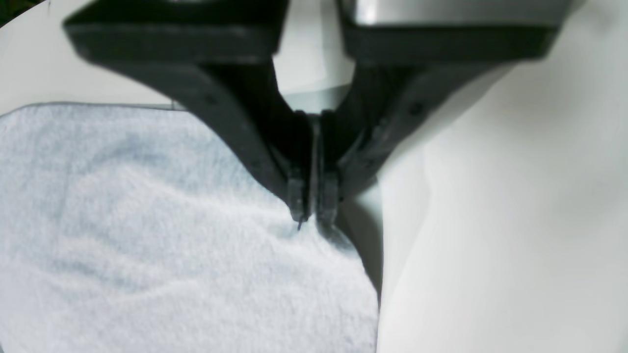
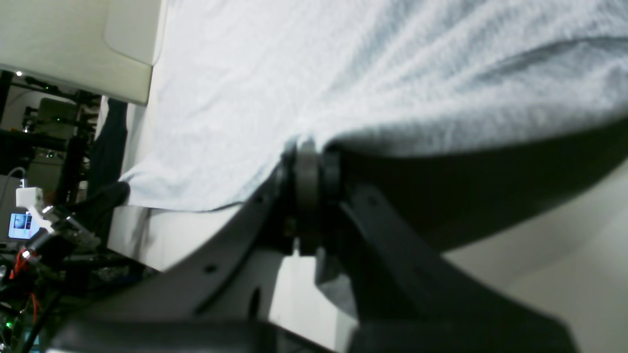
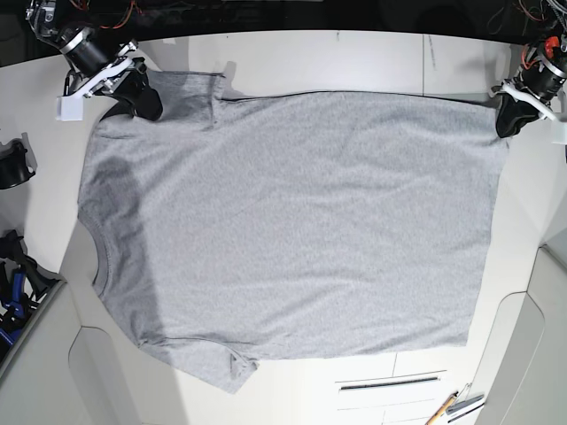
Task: Fold the T-shirt properly
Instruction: 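Lift the shoulder edges with both grippers and pull them apart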
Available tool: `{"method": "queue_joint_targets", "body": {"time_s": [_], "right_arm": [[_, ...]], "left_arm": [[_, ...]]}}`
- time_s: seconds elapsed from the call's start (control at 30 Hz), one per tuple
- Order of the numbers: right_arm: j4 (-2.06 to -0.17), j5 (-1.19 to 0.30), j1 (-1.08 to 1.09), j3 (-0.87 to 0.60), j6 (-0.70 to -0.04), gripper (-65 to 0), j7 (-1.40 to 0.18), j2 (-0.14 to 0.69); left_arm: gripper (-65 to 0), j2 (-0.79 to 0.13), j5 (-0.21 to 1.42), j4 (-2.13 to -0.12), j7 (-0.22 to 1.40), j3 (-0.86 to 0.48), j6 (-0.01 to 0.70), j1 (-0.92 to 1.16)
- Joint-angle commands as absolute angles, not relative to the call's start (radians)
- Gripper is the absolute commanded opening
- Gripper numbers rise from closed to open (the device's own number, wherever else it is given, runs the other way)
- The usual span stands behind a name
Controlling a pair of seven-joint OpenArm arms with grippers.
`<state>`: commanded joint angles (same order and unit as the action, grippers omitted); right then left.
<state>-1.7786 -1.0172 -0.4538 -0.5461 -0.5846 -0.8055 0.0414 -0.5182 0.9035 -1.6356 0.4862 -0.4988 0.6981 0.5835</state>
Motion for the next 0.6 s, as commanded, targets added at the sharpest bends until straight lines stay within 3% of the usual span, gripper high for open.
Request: {"method": "queue_joint_targets", "body": {"time_s": [0.33, 0.6], "right_arm": [[-1.811, -0.858, -0.273, -0.546, -0.583, -65.0, -0.781, 0.101], [-1.705, -0.807, -0.103, -0.528, -0.584, -65.0, -0.762, 0.171]], "left_arm": [[-65.0, -0.515, 0.753, -1.602, 0.486, -0.497, 0.698, 0.397], [-65.0, -0.516, 0.739, -1.470, 0.486, -0.476, 0.698, 0.250]]}}
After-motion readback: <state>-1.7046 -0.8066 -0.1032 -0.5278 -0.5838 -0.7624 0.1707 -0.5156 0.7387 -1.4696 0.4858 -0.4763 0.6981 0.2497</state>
